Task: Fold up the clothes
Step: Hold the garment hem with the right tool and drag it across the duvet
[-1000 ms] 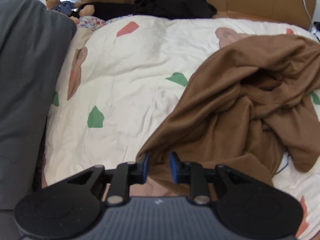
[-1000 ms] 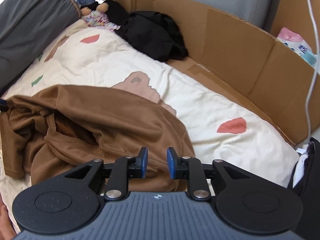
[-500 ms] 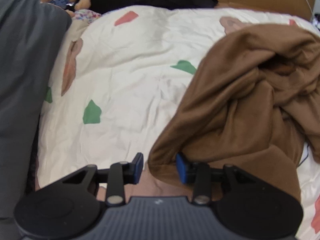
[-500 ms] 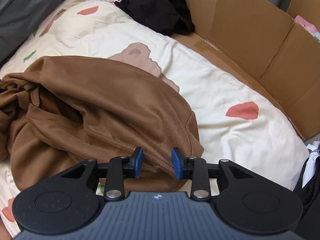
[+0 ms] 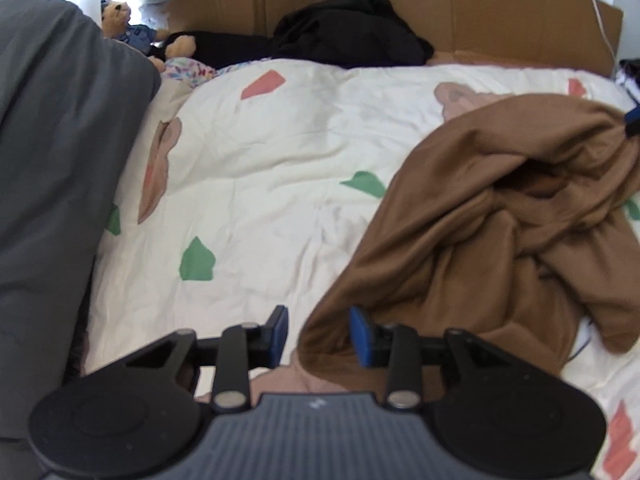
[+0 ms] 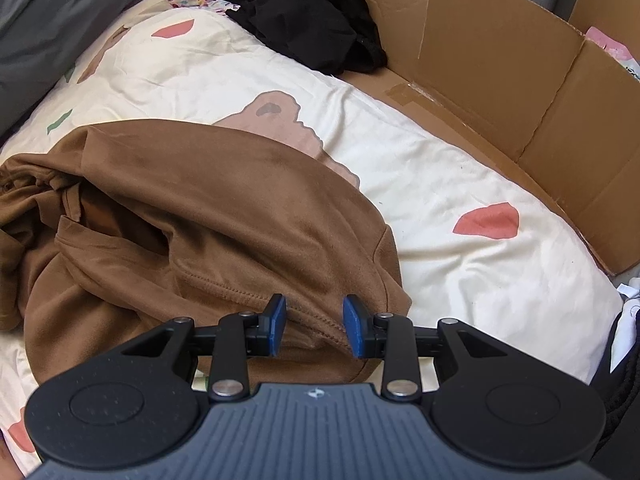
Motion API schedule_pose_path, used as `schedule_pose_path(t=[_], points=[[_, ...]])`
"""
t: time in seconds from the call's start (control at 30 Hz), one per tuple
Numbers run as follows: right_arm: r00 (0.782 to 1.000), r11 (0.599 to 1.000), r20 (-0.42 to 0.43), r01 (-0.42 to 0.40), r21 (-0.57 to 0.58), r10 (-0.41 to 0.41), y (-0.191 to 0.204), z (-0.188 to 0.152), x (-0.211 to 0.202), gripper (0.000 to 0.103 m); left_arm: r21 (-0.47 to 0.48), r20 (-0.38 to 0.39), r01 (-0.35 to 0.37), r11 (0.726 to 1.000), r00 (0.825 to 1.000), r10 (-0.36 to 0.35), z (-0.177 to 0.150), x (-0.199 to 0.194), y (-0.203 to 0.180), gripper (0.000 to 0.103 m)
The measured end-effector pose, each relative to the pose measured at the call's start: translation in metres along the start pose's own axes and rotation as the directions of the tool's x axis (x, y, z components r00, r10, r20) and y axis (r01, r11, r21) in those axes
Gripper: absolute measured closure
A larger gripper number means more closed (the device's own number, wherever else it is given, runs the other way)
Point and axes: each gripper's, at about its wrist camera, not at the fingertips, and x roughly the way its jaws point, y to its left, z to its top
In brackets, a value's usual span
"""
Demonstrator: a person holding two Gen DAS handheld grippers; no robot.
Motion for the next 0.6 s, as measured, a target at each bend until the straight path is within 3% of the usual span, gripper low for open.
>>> schedule_pose_path(t=[0.23, 0.6], points=[[1.0, 0.999, 0.002, -0.019, -0.032, 0.019, 0.005, 0.004, -0.005, 0.067, 0.042, -0.069, -0.038, 0.998, 0.997, 0.041, -0.011, 0.022, -0.008, 0.071], [0.998, 0.998, -0.047, -0.054, -0.036, 0.052, 0.0, -0.001, 0.011, 0.067, 0.07, -0.114, -0.013, 0.997, 0.993, 0.021, -0.013, 0.054, -0.009, 0.073]])
